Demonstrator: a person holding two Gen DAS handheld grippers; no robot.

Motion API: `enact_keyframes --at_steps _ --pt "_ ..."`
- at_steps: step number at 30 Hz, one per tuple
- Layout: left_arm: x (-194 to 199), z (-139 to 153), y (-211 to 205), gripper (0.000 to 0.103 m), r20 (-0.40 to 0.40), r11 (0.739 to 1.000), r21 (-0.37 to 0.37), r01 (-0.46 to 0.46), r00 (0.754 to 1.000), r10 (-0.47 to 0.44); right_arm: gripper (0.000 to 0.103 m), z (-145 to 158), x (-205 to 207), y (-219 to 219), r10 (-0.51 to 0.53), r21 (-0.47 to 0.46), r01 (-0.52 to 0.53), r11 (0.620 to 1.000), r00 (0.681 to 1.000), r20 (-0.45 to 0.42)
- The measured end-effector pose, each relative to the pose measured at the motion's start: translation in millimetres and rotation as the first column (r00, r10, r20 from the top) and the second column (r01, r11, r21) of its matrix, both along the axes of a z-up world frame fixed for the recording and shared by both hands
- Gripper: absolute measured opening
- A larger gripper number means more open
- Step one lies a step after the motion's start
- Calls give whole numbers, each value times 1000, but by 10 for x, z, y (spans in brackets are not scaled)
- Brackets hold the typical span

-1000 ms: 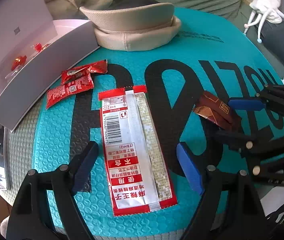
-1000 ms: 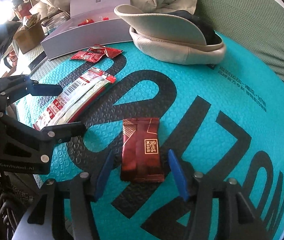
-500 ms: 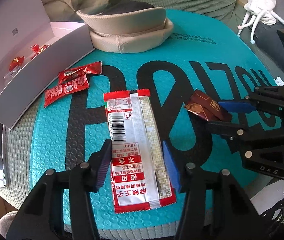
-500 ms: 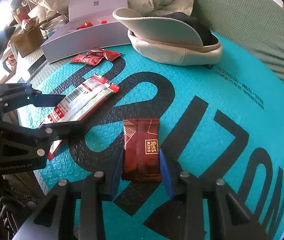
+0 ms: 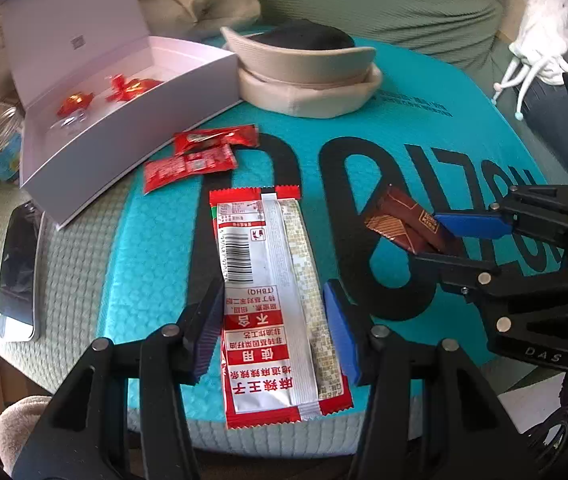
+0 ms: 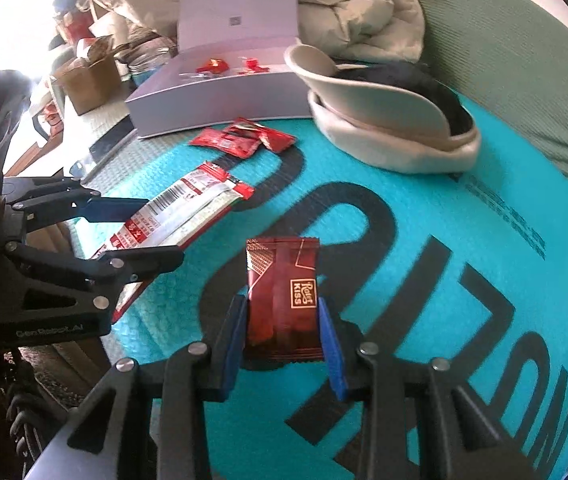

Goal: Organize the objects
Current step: 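Lift and carry snack stick packet in left tool while right tool carries chocolate toward box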

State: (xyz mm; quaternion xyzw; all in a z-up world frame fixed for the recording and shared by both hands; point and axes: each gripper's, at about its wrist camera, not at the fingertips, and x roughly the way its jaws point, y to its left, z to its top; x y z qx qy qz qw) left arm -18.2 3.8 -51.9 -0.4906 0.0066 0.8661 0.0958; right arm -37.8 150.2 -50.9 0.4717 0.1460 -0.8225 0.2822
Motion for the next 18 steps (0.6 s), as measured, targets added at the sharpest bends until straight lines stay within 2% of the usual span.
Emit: enact_keyframes --at_steps 9,18 --pt "175 54 -361 48 -16 994 -8 -111 994 111 36 58 34 -382 116 -4 -116 993 993 -8" --pt "437 90 -743 48 -24 967 -14 -253 967 253 36 103 142 -824 253 -14 -253 967 967 -16"
